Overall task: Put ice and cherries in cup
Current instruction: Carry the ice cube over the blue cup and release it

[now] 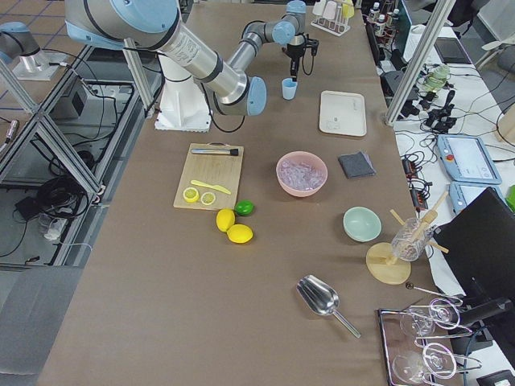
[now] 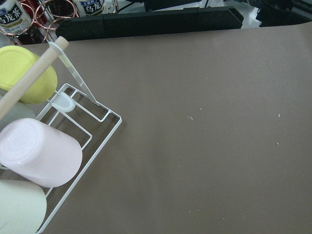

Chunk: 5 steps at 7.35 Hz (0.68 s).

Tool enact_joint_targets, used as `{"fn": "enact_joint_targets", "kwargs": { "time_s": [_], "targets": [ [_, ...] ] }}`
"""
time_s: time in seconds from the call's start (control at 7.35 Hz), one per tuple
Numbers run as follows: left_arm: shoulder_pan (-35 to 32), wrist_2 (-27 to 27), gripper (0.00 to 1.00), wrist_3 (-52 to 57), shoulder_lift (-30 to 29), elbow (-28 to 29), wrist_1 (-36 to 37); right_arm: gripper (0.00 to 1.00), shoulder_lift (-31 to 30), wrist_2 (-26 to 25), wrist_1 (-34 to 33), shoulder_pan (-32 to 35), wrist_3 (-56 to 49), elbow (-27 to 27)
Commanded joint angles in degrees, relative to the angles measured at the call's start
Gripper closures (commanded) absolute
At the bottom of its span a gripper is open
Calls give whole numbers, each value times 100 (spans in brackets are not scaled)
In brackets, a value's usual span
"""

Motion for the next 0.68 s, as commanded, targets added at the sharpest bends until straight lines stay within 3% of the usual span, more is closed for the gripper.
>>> {"fn": "enact_joint_targets", "kwargs": {
  "time_s": [0.0,0.14,0.27,0.54],
  "targets": [
    [1,0,2,9,-9,20,-3,76,20,-249,440,-92,29,-174],
    [1,0,2,9,-9,20,-3,51,29,-320,511,-101,11,-174],
    [1,0,2,9,-9,20,-3,1,12,-320,512,-92,-50,-148],
    [1,0,2,-17,-18,-6,5,0,-302,-190,285,64,-339,366]
  ]
}}
